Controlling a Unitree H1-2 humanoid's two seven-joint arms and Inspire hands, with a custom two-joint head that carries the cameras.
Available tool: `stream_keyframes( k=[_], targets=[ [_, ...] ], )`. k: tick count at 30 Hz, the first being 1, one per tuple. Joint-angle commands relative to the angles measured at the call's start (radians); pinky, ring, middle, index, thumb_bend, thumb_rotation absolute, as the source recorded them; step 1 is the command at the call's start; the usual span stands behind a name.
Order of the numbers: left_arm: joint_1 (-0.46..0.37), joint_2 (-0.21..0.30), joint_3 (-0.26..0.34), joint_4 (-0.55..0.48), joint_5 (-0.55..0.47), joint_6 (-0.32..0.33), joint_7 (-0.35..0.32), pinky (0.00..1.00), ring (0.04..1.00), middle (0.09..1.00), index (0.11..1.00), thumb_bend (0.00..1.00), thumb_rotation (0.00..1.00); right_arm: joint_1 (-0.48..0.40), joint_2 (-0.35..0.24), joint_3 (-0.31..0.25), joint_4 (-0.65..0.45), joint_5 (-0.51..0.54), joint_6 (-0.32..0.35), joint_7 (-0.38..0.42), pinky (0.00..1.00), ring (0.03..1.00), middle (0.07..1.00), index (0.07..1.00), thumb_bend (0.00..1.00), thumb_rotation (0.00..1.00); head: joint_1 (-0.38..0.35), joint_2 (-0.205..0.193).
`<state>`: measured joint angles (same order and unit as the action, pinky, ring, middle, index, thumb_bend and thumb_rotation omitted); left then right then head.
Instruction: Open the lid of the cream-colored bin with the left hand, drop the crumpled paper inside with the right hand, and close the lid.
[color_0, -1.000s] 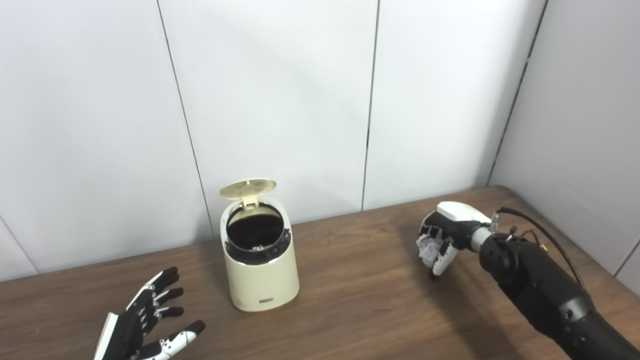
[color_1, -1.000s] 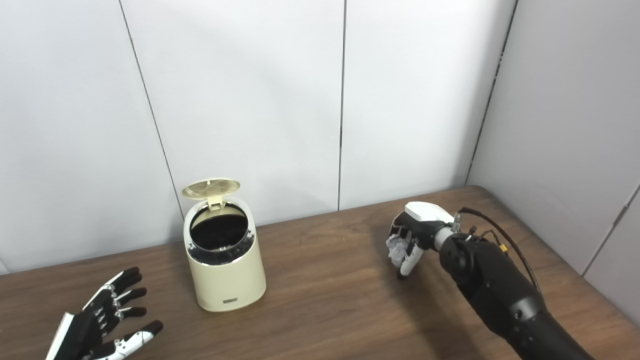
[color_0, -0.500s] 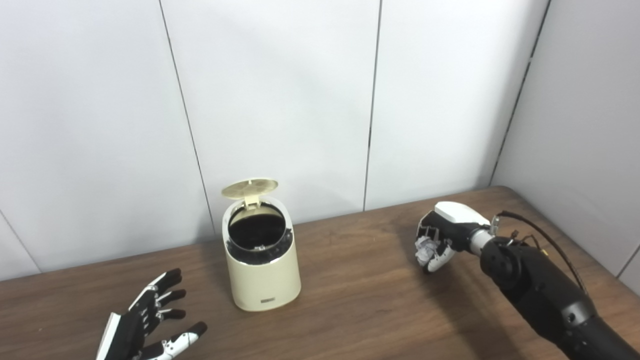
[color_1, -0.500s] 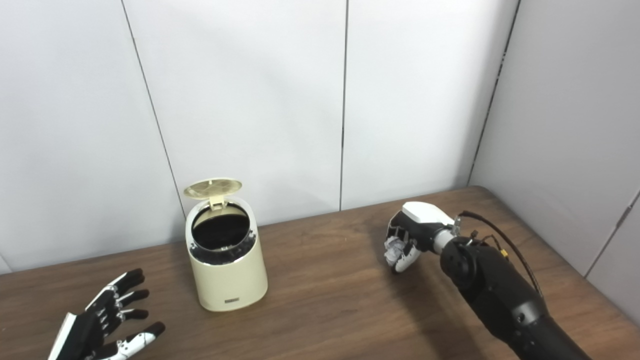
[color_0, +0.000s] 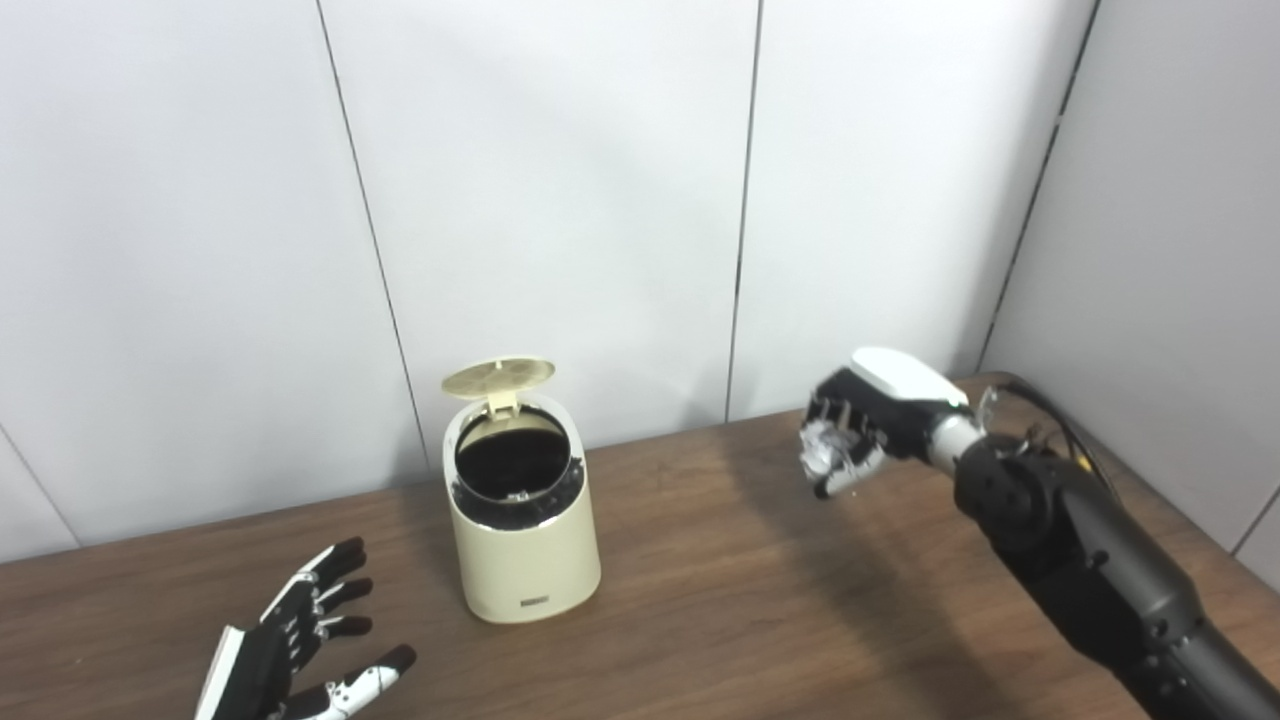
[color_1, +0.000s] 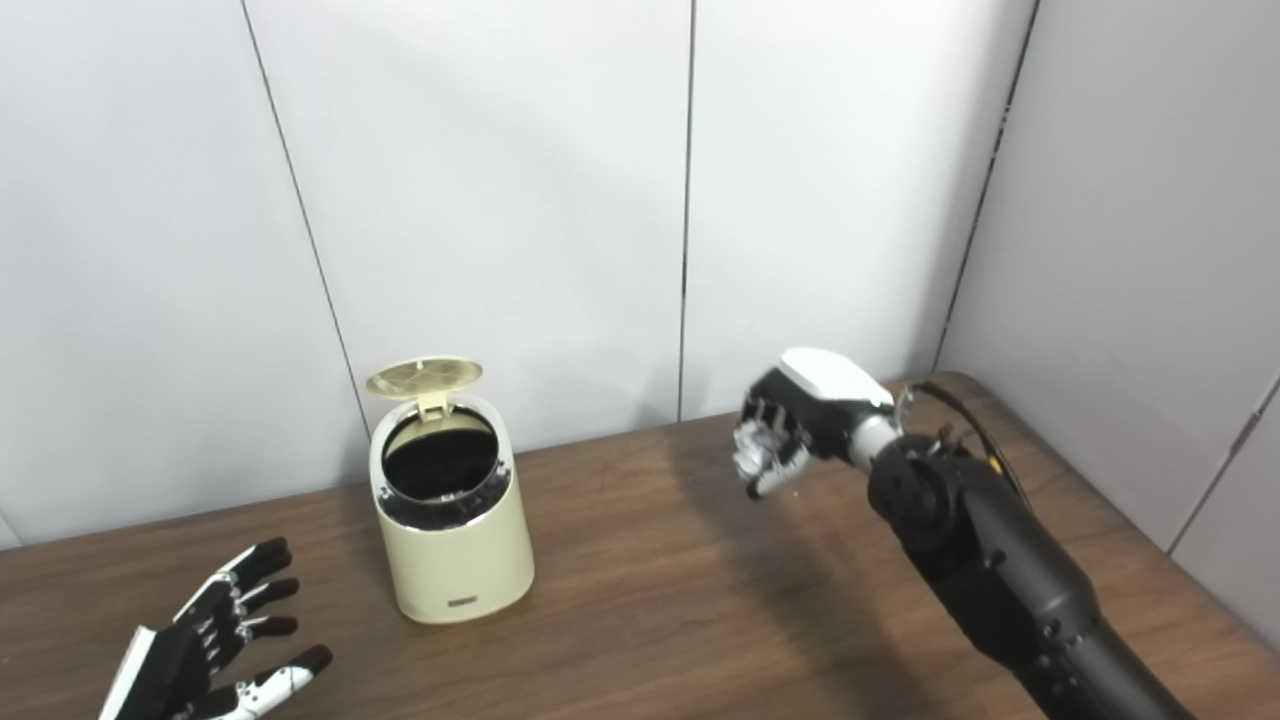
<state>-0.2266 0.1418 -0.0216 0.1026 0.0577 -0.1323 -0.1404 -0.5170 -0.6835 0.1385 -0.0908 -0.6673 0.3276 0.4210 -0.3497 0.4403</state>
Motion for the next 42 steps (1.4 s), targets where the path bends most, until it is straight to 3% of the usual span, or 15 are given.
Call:
stream_keyframes(
  k=[1, 14, 28, 38, 42],
  targets=[
    [-0.028, 0.006, 0.001, -0.017, -0.009, -0.011, 0.002, 0.7, 0.821, 0.877, 0.902, 0.67, 0.03, -0.066, -0.032, -0.01, -0.065, -0.026, 0.018, 0.014, 0.38, 0.426, 0.496, 0.48, 0.5, 0.0, 0.005, -0.002],
    [-0.03, -0.01, -0.009, 0.019, -0.022, -0.042, -0.001, 0.68, 0.821, 0.879, 0.896, 0.69, 0.03, -0.14, 0.049, 0.035, -0.17, -0.065, 0.044, 0.075, 0.37, 0.425, 0.507, 0.479, 0.5, 0.0, 0.057, -0.017],
    [-0.025, -0.03, -0.028, 0.035, 0.0, -0.043, 0.012, 0.67, 0.815, 0.866, 0.88, 0.72, 0.05, -0.296, 0.203, 0.122, -0.15, -0.129, 0.071, 0.129, 0.4, 0.428, 0.504, 0.486, 0.5, 0.0, 0.129, -0.03],
    [-0.02, -0.052, -0.04, 0.035, 0.027, -0.044, 0.032, 0.68, 0.814, 0.856, 0.878, 0.75, 0.1, -0.354, 0.258, 0.159, -0.074, -0.129, 0.036, 0.123, 0.38, 0.42, 0.499, 0.488, 0.5, 0.0, 0.191, -0.032],
    [-0.021, -0.055, -0.044, 0.04, 0.041, -0.049, 0.041, 0.67, 0.813, 0.861, 0.883, 0.74, 0.13, -0.369, 0.28, 0.178, -0.064, -0.143, 0.068, 0.141, 0.4, 0.434, 0.492, 0.486, 0.5, 0.0, 0.209, -0.032]
  ],
)
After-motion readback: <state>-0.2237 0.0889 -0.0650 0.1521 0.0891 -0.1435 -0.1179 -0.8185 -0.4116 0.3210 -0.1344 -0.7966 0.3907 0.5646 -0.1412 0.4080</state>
